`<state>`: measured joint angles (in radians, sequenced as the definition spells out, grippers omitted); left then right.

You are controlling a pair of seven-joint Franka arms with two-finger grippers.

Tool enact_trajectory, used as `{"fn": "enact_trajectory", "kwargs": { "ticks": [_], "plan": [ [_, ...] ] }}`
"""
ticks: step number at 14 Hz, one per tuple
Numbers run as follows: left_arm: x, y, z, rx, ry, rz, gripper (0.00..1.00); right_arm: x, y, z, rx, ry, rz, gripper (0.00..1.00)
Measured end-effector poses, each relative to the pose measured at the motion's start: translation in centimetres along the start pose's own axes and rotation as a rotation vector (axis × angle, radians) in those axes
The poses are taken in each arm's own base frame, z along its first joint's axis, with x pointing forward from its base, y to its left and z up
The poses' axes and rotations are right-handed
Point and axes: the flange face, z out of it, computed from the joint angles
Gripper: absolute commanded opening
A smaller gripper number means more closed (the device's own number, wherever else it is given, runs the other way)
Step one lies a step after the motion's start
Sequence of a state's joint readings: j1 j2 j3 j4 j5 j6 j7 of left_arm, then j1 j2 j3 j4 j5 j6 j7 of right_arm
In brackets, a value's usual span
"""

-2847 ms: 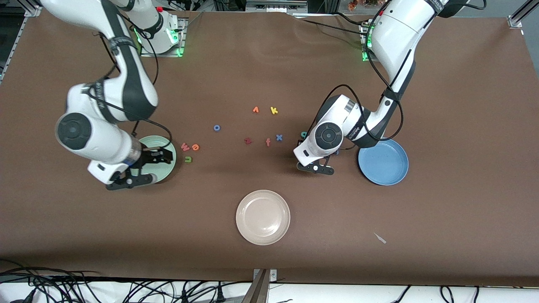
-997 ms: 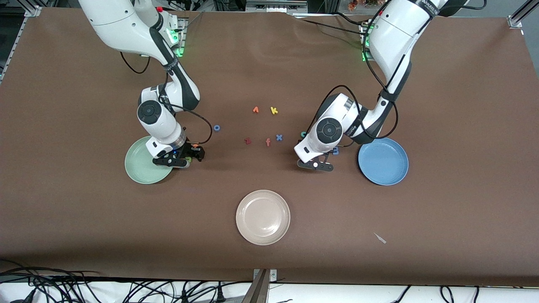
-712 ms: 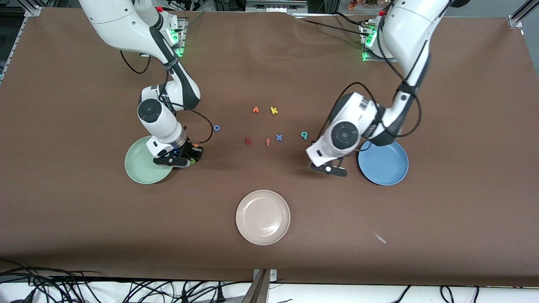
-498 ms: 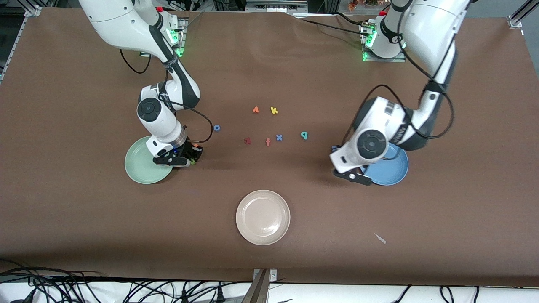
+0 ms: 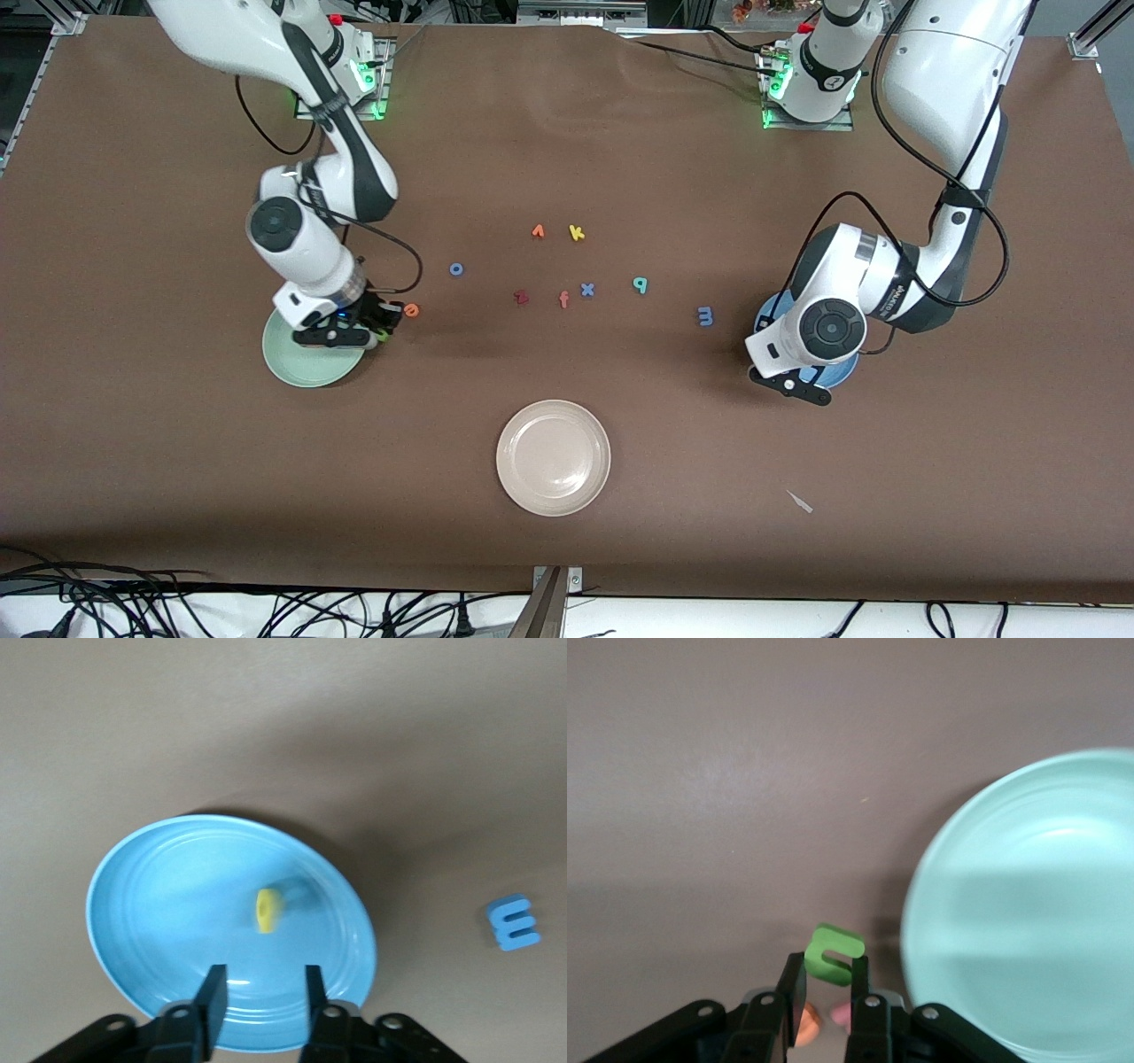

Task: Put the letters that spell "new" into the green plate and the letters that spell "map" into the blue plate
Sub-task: 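Release the yellow letter on the blue plate while the right gripper releases green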

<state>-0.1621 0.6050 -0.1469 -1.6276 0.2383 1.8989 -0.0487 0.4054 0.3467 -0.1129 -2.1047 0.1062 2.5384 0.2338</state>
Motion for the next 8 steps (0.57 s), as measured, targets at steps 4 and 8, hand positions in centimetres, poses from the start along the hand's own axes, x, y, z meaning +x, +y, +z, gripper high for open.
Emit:
{"fn": "enact_trajectory", "kwargs": {
  "ticks": [4,8],
  "plan": [
    [0.1,3.9,-0.6,-0.071,0.001,-0.019,1.00,0.2,8.7,-5.3,-0.010,-0.062,-0.049,0.29],
    [0.4,8.0,0.3,-0.145,-0.020,-0.175,1.00,-2.2,13.9,-2.2,-0.029,-0.075,-0.039,0.31]
  ]
}}
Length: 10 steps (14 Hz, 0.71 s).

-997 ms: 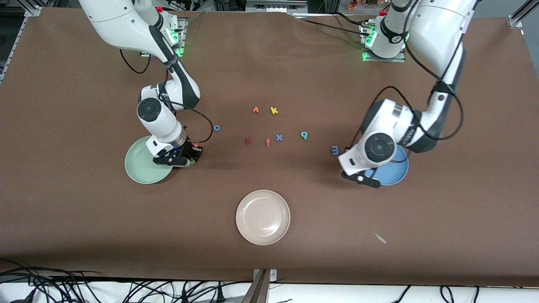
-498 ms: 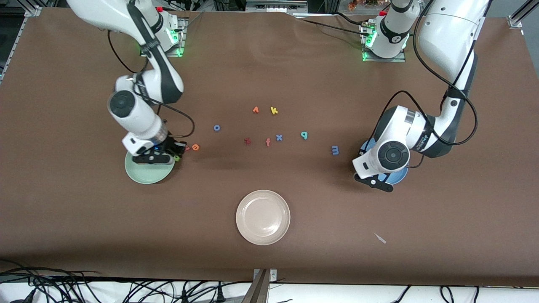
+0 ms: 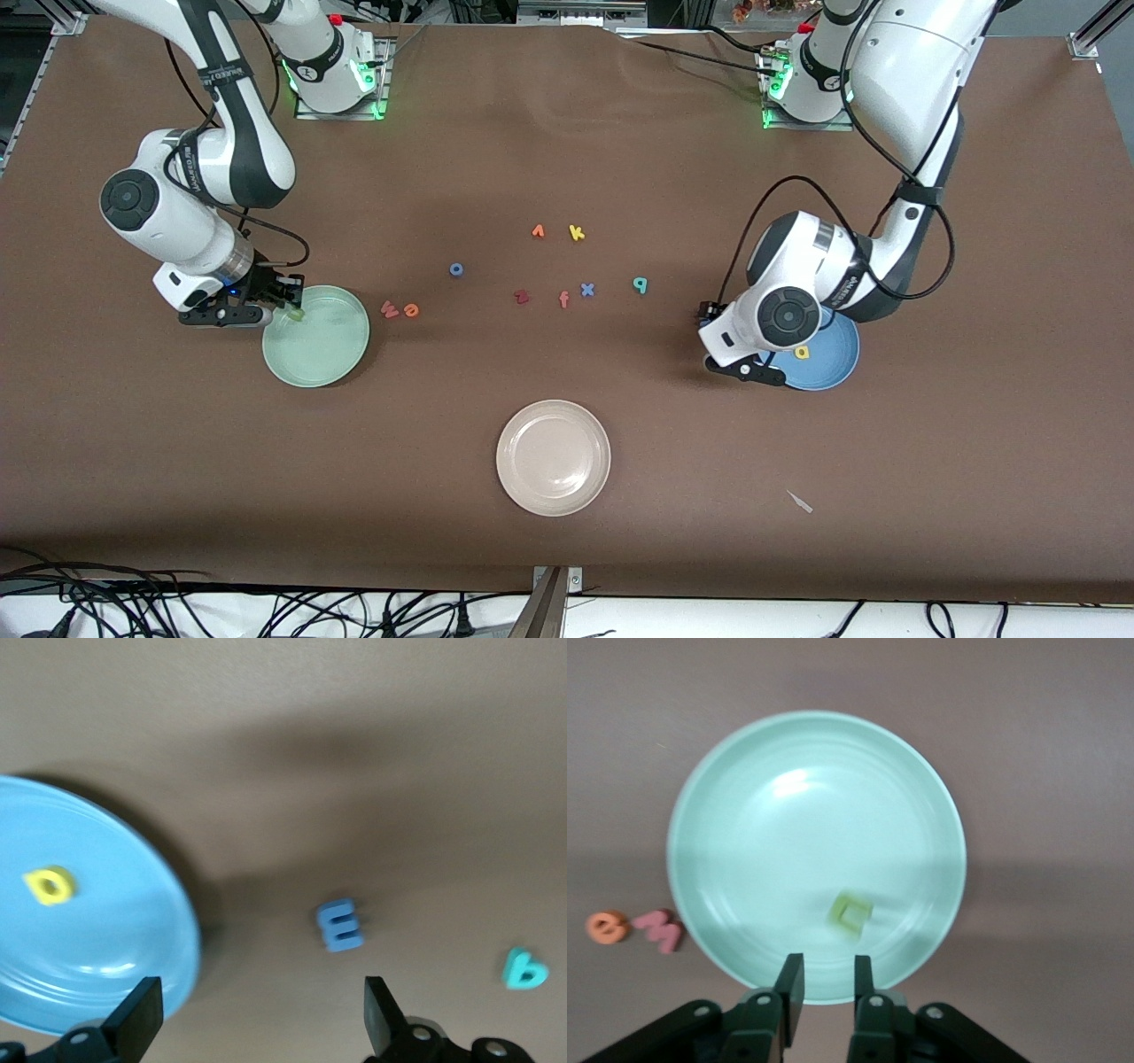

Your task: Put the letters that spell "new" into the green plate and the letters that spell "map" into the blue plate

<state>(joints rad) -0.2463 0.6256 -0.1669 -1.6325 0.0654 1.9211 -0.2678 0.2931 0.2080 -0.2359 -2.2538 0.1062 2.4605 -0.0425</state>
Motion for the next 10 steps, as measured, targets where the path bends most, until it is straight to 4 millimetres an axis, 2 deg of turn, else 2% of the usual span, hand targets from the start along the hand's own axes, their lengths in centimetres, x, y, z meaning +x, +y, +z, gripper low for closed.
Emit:
{"fn": "enact_trajectory", "kwargs": {
  "ticks": [1,2,5,7,9,10],
  "plan": [
    [0.0,0.7,0.7,-0.004,0.007,-0.022,1.00,-0.2,0.1,0.4,-0.002,-0.003,0.001,0.40],
    [0.0,1.3,1.5,-0.013,0.016,-0.038,1.00,-0.3,0.0,0.6,-0.002,-0.004,0.000,0.56],
    [-0.2,1.9,4.1,-0.035,0.067,-0.057,1.00,-0.3,-0.9,0.7,0.008,-0.002,0.001,0.57],
    [-0.5,2.0,5.7,-0.043,0.086,-0.057,0.97,-0.3,-3.6,1.2,0.054,0.000,0.073,0.62],
    [-0.9,2.4,6.5,-0.048,0.091,-0.053,0.87,0.0,-6.9,2.4,0.079,0.015,0.167,0.62],
    [-1.0,2.6,6.7,-0.050,0.094,-0.053,0.81,0.1,-7.9,3.3,0.082,0.024,0.216,0.62]
  ]
}}
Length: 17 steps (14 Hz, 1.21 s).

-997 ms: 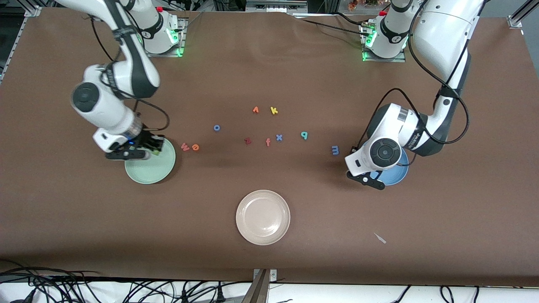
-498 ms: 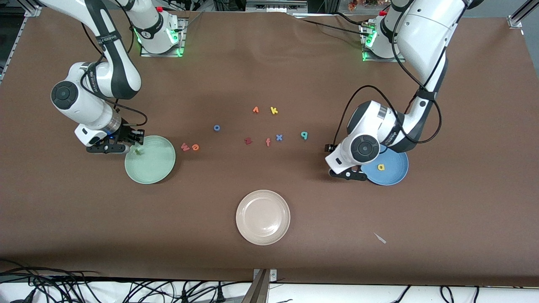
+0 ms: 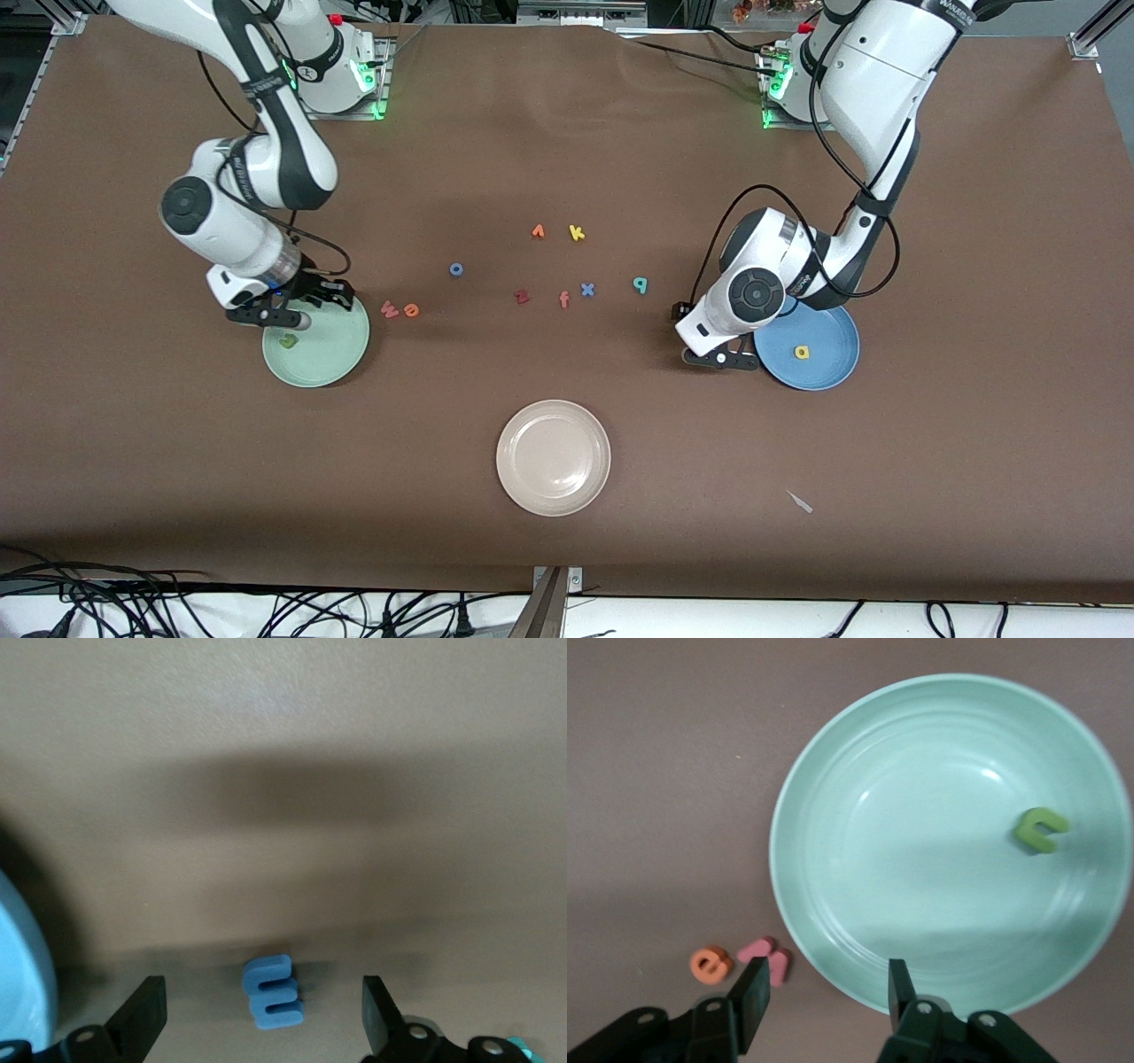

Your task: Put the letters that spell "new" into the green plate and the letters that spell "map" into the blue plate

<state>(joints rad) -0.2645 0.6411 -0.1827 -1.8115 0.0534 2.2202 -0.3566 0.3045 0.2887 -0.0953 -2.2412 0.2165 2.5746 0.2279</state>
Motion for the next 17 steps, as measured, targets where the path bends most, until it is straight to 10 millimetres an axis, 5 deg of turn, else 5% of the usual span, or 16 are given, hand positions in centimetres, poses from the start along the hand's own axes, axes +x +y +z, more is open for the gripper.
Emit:
{"fn": "enact_trajectory", "kwargs": {
  "ticks": [3,6,8,13,17],
  "plan": [
    [-0.4,0.4,0.7,-0.006,0.012,0.002,0.56,-0.3,-1.0,2.9,-0.003,0.008,0.171,0.67],
    [-0.6,0.8,0.7,-0.007,0.016,0.005,0.22,-1.0,-3.4,3.1,0.005,0.008,0.344,0.67],
    [-0.6,0.7,0.5,-0.007,0.019,0.005,0.09,-2.0,-5.5,2.8,0.003,-0.010,0.415,0.67],
    [-0.4,0.4,0.1,-0.008,0.024,-0.001,0.05,-2.7,-6.3,2.8,-0.006,-0.027,0.448,0.67],
    [0.9,-1.1,-4.5,0.020,-0.035,0.035,0.05,-3.0,-5.5,3.4,-0.014,-0.027,0.459,0.67]
  ]
}}
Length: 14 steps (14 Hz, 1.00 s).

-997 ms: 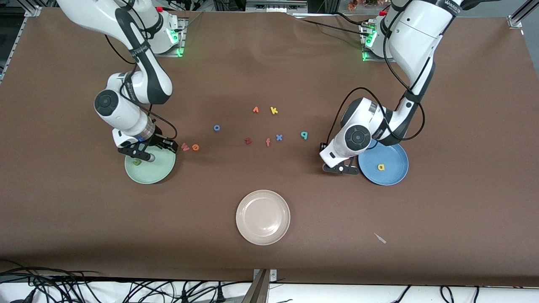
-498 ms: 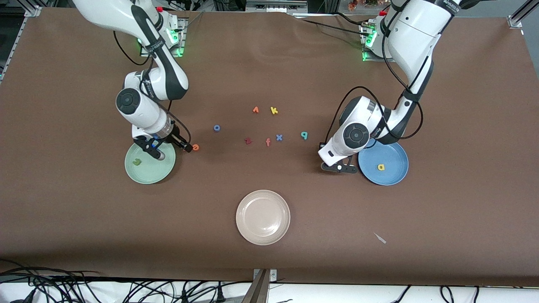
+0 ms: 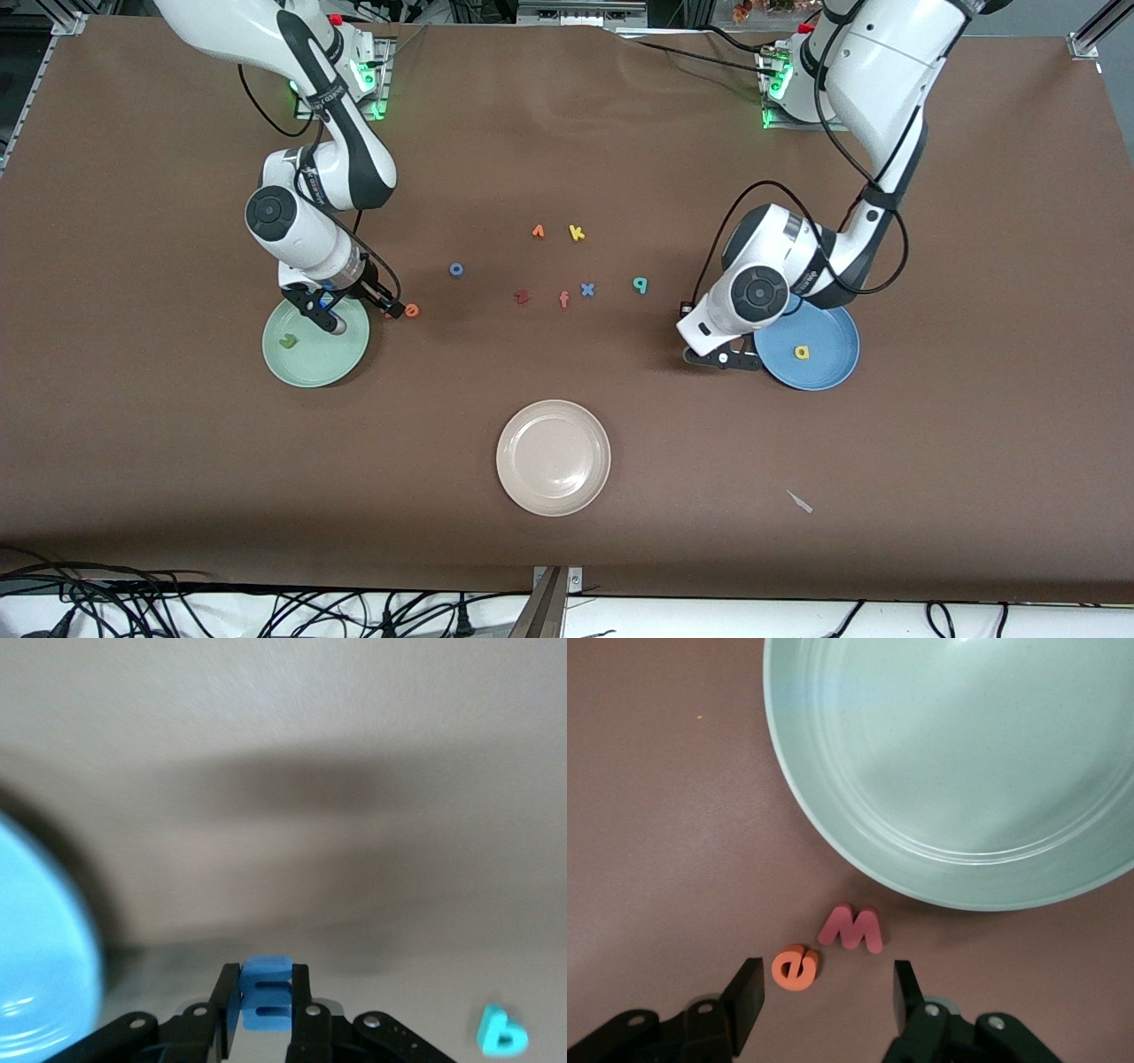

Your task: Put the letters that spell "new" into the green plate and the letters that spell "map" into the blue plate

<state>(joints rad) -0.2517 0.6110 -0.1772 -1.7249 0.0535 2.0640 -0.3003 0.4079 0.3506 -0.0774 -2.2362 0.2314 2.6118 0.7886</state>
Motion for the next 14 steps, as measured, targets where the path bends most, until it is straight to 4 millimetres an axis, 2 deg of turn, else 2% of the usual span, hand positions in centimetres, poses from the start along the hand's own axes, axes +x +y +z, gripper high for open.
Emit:
{"fn": "enact_trajectory", "kwargs": {
  "ticks": [2,4,5,6,7,8,11,13,14],
  "plan": [
    [1.0,-3.4,-2.4,0.019,-0.008,0.059,0.07,-0.1,0.7,0.8,0.006,0.016,0.004,0.67],
    [1.8,-7.8,-2.8,0.034,-0.010,0.123,0.08,-0.2,1.1,1.4,0.007,0.023,0.006,0.67],
    [2.0,-9.8,-2.5,0.033,-0.016,0.141,0.12,-0.2,1.2,1.6,0.010,0.030,0.006,0.67],
    [2.2,-11.3,-2.1,0.026,-0.024,0.154,0.25,-0.1,1.2,1.9,0.017,0.040,0.007,0.67],
    [2.3,-12.2,-1.6,0.021,-0.032,0.163,0.82,0.0,1.3,2.3,0.023,0.051,0.007,0.67],
    [2.3,-12.7,-1.1,0.018,-0.040,0.167,1.00,0.0,1.3,2.9,0.025,0.058,0.006,0.67],
    [2.4,-12.4,-0.5,0.014,-0.050,0.173,1.00,-0.3,1.4,3.9,0.021,0.061,0.000,0.67],
    [2.3,-10.5,-0.8,0.008,-0.044,0.203,1.00,-0.3,1.3,3.9,0.022,0.062,0.000,0.66],
    [2.1,-8.9,-1.1,0.003,-0.039,0.220,1.00,-0.3,1.3,3.9,0.022,0.063,0.000,0.62]
  ]
}}
